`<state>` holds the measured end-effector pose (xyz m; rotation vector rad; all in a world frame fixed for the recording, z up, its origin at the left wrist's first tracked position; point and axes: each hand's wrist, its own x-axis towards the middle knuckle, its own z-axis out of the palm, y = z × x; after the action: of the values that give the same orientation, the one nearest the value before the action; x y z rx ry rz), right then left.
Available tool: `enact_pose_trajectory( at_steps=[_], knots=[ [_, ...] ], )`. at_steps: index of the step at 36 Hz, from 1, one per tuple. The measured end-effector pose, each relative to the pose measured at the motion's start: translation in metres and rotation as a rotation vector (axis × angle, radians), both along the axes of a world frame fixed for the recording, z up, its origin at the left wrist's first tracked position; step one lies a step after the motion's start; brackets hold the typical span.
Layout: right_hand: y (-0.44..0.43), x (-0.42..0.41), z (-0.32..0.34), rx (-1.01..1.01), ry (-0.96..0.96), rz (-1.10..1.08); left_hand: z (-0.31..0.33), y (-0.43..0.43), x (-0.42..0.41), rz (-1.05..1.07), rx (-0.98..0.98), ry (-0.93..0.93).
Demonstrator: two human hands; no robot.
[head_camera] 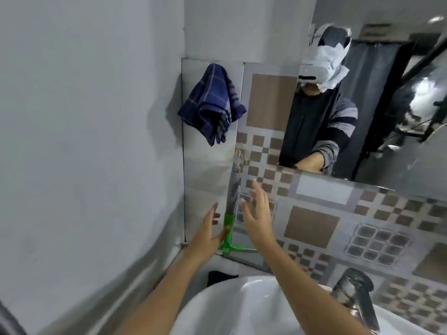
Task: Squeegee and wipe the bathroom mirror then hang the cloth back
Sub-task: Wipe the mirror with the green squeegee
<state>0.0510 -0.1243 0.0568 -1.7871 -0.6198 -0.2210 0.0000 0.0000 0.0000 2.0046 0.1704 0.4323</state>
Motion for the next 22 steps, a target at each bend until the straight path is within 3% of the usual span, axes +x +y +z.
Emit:
enact_pose_trajectory(
  at_steps=[5,12,22],
  knots=[
    [0.023,0.019,-0.018,0.068,0.066,-0.030,-0.028,0.005,0.023,-0.102,-0.085,0.122],
    [0.043,0.030,-0.032,0.217,0.136,0.022,-0.046,0.003,0.036,-0.136,-0.186,0.092],
    [0.043,0.018,-0.028,0.345,0.161,0.034,-0.044,0.005,0.023,-0.135,-0.128,0.089]
  ],
)
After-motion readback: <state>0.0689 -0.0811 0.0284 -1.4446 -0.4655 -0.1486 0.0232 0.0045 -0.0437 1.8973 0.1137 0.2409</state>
